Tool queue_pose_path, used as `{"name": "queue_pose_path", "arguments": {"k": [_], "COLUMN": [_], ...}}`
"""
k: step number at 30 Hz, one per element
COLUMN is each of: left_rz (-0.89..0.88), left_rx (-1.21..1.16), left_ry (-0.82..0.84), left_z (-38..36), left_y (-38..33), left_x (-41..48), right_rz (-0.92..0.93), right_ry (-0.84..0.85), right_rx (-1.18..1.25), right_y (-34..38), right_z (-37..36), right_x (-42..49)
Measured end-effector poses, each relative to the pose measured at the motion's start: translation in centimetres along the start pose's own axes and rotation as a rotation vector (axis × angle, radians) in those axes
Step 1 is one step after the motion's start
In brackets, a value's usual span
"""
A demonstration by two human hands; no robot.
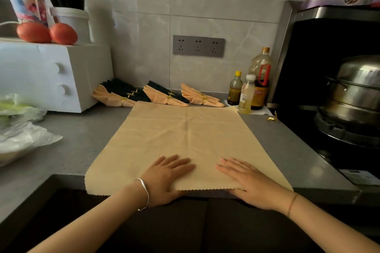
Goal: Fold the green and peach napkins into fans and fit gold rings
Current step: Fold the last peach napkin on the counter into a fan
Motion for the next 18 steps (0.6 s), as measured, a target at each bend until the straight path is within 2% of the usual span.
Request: {"name": "queue_pose_path", "arguments": {"k": [3,6,9,12,14,18], "left_rz": [0.043,0.155,0.252,0.342,0.444,0.613], "left_rx": [-0.159,-0.183,-0.157,-0.268,-0.357,-0.448], "left_ry": [0.023,0.043,0.058,0.068,0.144,0.4], "left_z": [2.0,4.6,6.4,7.8,8.9,10.6], "left_y": [1.0,2.5,4.9,7.3,7.7,8.4], "left_x": [-0.6,-1.2,-1.1,-0.5,-0.1,-0.1], "right_rz": [-0.036,-0.135,-0.158,-0.164,-0.201,-0.275], "right_ry": [-0.029,-0.078,-0.072,-0.047,0.033,0.336], "right_rx": [0.127,0.271,0.284,0.331,0.381,0.604], "right_y": [-0.9,-2.1,-3.7,-5.4,-6.1,-6.8], "right_z": [1.3,3.1,4.4,5.6,6.7,9.1], "right_x": [-0.4,-0.8,-1.1,-1.6,-1.8,-3.0]}}
Point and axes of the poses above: each hand's wrist, its own x-axis towards the middle knuckle, its own z-axis out of the back of the hand, y = z × x, the point moved 2 cm from there along x, towards the middle knuckle, and after that the axes turned 8 degrees about z, right-handed, at the moved point
